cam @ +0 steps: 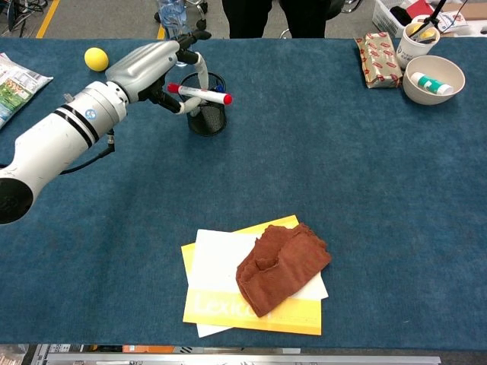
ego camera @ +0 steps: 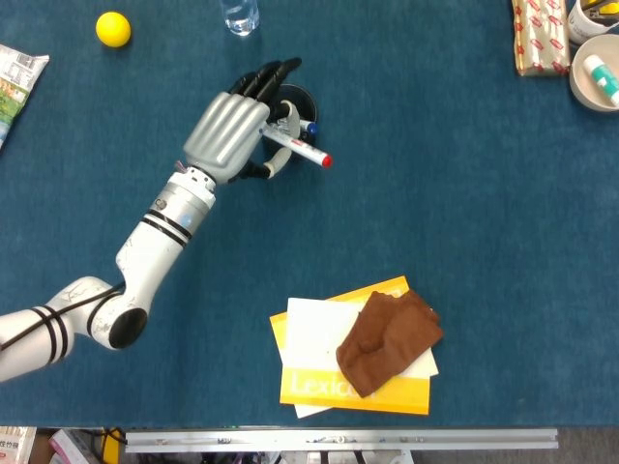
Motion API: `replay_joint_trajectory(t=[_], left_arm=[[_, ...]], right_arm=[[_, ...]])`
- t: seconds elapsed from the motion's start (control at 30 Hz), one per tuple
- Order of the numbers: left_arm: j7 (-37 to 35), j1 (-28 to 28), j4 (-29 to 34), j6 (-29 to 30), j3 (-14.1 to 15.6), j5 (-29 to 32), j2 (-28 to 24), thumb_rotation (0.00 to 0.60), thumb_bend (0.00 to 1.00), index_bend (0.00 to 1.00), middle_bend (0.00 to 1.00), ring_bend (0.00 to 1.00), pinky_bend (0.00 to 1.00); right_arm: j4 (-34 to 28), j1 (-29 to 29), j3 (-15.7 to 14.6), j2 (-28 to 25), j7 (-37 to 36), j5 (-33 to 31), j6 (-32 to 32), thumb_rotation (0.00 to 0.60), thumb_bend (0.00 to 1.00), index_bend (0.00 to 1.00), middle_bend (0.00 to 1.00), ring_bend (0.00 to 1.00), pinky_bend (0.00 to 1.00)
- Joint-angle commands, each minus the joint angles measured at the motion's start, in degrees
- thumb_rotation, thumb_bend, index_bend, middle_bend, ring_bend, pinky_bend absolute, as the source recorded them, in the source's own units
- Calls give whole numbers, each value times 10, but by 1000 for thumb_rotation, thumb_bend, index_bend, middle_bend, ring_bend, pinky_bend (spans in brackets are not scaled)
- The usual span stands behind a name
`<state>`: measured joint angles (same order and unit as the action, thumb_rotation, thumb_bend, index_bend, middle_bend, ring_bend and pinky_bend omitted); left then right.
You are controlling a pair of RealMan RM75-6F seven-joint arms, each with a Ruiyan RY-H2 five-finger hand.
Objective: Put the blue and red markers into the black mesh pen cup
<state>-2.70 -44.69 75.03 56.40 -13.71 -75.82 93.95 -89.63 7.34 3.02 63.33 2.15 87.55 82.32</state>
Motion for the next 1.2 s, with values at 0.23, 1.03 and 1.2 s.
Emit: replay_joint_trajectory(t=[0.23, 1.03, 1.2], left_arm=[[28, 8, -11, 77, -22, -9, 29, 600, 423, 586, 0, 0, 127], [-74, 8, 36, 42, -139, 183, 66, 600, 424, 610, 5, 0, 127], [-91, 7, 37, 18, -154, 224, 66, 600, 424, 611, 5, 0, 127]], right_arm=[[4, 3, -1, 3, 2, -2, -7, 600, 0, 277, 285, 293, 420], [5, 5, -4, 6, 4, -4, -15, 600, 0, 277, 285, 293, 420], [5, 5, -3, 5, 3, -5, -14, 600, 0, 277, 285, 293, 420]])
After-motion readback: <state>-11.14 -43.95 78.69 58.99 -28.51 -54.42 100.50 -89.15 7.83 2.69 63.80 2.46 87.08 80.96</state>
